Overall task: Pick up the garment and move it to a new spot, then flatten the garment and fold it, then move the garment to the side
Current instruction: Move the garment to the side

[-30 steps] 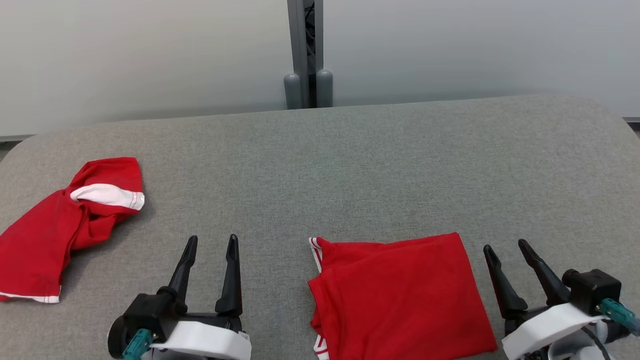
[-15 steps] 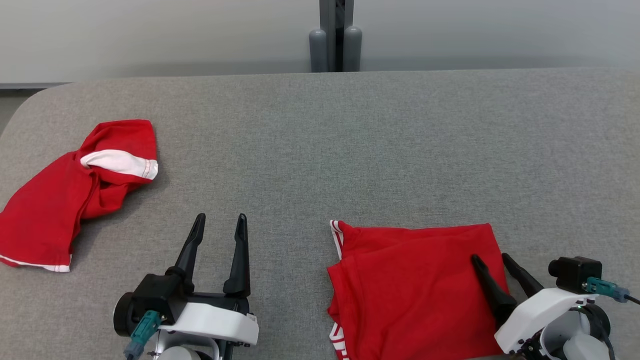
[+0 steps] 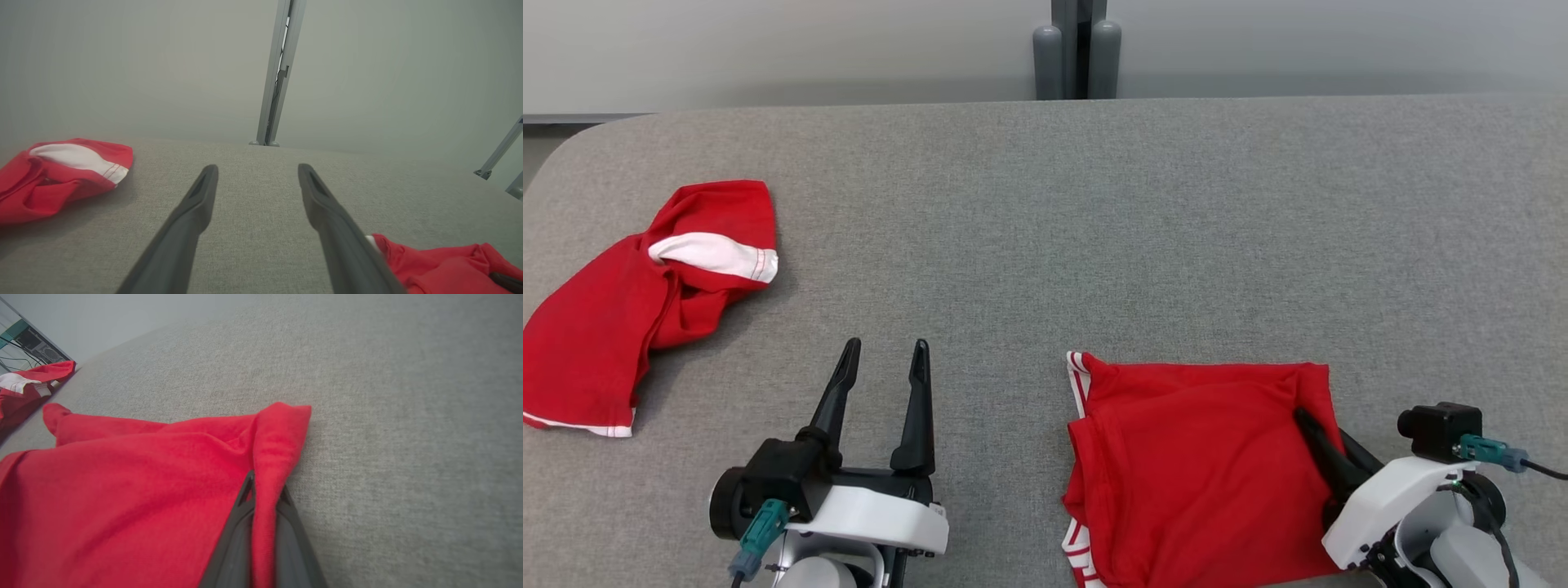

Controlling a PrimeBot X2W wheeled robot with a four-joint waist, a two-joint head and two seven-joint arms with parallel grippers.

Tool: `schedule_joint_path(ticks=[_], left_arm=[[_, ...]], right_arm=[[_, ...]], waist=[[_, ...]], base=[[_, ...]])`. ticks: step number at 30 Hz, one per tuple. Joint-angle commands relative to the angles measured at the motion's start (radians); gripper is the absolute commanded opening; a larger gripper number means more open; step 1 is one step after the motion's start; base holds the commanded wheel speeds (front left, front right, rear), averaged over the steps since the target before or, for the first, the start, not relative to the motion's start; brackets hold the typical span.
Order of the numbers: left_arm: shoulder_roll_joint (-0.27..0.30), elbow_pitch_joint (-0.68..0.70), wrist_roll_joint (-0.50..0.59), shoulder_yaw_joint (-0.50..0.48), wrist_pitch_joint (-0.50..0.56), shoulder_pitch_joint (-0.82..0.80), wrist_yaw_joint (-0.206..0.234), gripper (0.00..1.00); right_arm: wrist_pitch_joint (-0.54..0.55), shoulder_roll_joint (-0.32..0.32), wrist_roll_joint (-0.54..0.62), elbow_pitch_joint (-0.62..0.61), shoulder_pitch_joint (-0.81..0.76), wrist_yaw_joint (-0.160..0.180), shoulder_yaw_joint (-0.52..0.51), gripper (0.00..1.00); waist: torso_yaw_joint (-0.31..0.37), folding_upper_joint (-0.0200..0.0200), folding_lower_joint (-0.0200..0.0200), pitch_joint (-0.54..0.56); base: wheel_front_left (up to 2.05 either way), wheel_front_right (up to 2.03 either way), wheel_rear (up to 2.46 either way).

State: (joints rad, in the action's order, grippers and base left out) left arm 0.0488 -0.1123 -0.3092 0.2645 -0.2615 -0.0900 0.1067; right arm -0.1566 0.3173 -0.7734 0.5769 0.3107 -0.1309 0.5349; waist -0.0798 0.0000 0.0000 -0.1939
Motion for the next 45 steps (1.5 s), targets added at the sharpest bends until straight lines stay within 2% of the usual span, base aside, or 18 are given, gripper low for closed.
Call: schedule_joint_path(ticks=[1, 8, 13, 18, 19, 24, 28, 31, 38, 45], left_arm=[[0.003, 0.004, 0.007, -0.003, -0.003, -0.023, 0.004, 1.00], [0.003, 0.022, 0.017, -0.016, -0.003, -0.054, 0.003, 1.00], [0.003, 0.040, 0.024, -0.006, -0.002, -0.113, 0.005, 1.00], [0.004, 0.063, 0.045, 0.013, -0.003, -0.198, 0.008, 1.00], [0.004, 0.063, 0.045, 0.013, -0.003, -0.198, 0.008, 1.00], [0.004, 0.085, 0.062, 0.037, -0.003, -0.281, 0.013, 1.00], [0.004, 0.098, 0.063, 0.061, -0.003, -0.329, 0.021, 1.00], [0.004, 0.109, 0.063, 0.074, -0.003, -0.351, 0.028, 1.00], [0.004, 0.120, 0.064, 0.091, -0.003, -0.367, 0.034, 1.00], [0.004, 0.122, 0.068, 0.096, -0.003, -0.374, 0.035, 1.00]], right_arm=[[-0.015, 0.019, 0.006, 0.013, 0.025, 0.000, 0.018, 0.00], [-0.029, 0.090, 0.049, 0.011, 0.130, 0.000, 0.118, 0.00], [-0.021, 0.185, 0.051, 0.010, 0.221, 0.000, 0.164, 0.00], [-0.035, 0.296, 0.034, 0.032, 0.295, 0.000, 0.169, 0.00], [-0.035, 0.296, 0.034, 0.032, 0.295, 0.000, 0.169, 0.00], [-0.059, 0.395, 0.038, 0.083, 0.365, 0.000, 0.145, 0.00], [-0.082, 0.450, 0.068, 0.170, 0.417, 0.000, 0.081, 0.00], [-0.096, 0.464, 0.104, 0.256, 0.459, 0.000, 0.003, 0.00], [-0.111, 0.450, 0.262, 0.422, 0.551, 0.000, -0.164, 0.00], [-0.111, 0.446, 0.484, 0.460, 0.601, 0.000, -0.330, 0.00]], waist=[[0.010, 0.0000, 0.0000, -0.004], [0.076, 0.0000, 0.0000, -0.047], [0.124, 0.0000, 0.0000, -0.127], [0.161, 0.0000, 0.0000, -0.222], [0.161, 0.0000, 0.0000, -0.222], [0.182, 0.0000, 0.0000, -0.316], [0.183, 0.0000, 0.0000, -0.368], [0.179, 0.0000, 0.0000, -0.395], [0.165, 0.0000, 0.0000, -0.432], [0.146, 0.0000, 0.0000, -0.455]], base=[[0.00, 0.00, 0.00], [0.00, 0.00, 0.00], [0.00, 0.00, 0.00], [0.00, 0.00, 0.00], [0.00, 0.00, 0.00], [0.00, 0.00, 0.00], [0.00, 0.00, 0.00], [0.00, 0.00, 0.00], [0.00, 0.00, 0.00], [0.00, 0.00, 0.00]])
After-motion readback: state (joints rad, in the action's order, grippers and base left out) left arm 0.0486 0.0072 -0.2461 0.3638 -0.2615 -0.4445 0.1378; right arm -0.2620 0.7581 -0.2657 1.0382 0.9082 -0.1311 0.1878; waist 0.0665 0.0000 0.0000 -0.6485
